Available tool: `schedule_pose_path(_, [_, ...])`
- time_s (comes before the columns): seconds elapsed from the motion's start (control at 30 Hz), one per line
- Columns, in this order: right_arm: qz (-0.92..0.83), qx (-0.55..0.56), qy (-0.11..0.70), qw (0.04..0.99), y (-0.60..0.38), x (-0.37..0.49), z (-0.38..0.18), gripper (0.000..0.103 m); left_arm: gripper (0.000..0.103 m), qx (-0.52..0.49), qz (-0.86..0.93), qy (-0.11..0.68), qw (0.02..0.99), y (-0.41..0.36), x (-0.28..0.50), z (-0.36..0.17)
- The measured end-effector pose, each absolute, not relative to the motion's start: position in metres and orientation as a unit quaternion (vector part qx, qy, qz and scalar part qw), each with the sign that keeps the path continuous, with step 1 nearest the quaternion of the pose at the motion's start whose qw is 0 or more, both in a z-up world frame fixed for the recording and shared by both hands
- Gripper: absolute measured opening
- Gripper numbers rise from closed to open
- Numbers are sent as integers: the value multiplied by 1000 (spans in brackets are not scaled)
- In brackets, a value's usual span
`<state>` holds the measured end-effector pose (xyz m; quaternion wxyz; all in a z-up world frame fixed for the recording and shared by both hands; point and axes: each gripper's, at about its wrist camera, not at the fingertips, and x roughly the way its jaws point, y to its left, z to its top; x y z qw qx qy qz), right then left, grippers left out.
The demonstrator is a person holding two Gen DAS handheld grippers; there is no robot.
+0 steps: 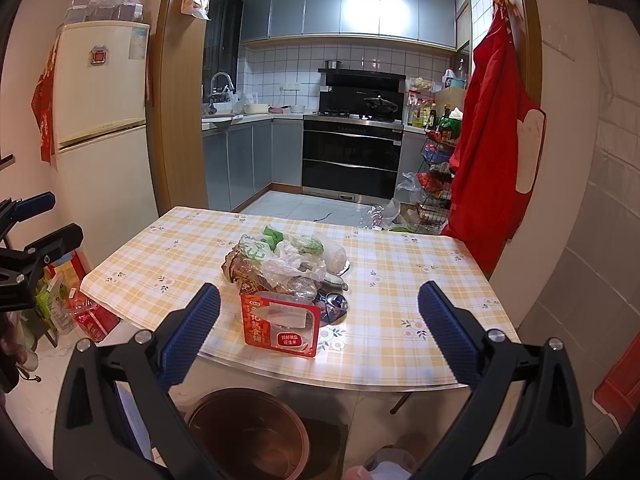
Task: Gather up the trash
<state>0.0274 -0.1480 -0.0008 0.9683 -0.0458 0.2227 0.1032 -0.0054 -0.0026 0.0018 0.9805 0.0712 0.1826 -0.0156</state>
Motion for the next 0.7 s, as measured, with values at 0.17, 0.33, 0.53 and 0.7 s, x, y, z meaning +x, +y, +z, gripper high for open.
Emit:
schedule_pose_path(0.17, [102, -46, 223, 968, -150, 27, 1, 98, 98, 71, -17, 183, 980, -3, -6, 1])
schedule_pose_path(0.33, [102, -45, 224, 968, -155, 28, 2, 98, 98, 71, -17, 183, 980, -3, -6, 1])
schedule_pose_path(0.53, [102, -44, 225, 968, -156, 28, 3, 98, 98, 71, -17, 183, 980, -3, -6, 0])
schedule_pose_path(0.7, [101, -44, 225, 968, -155, 29, 1, 98, 98, 71, -17, 184, 980, -4, -6, 0])
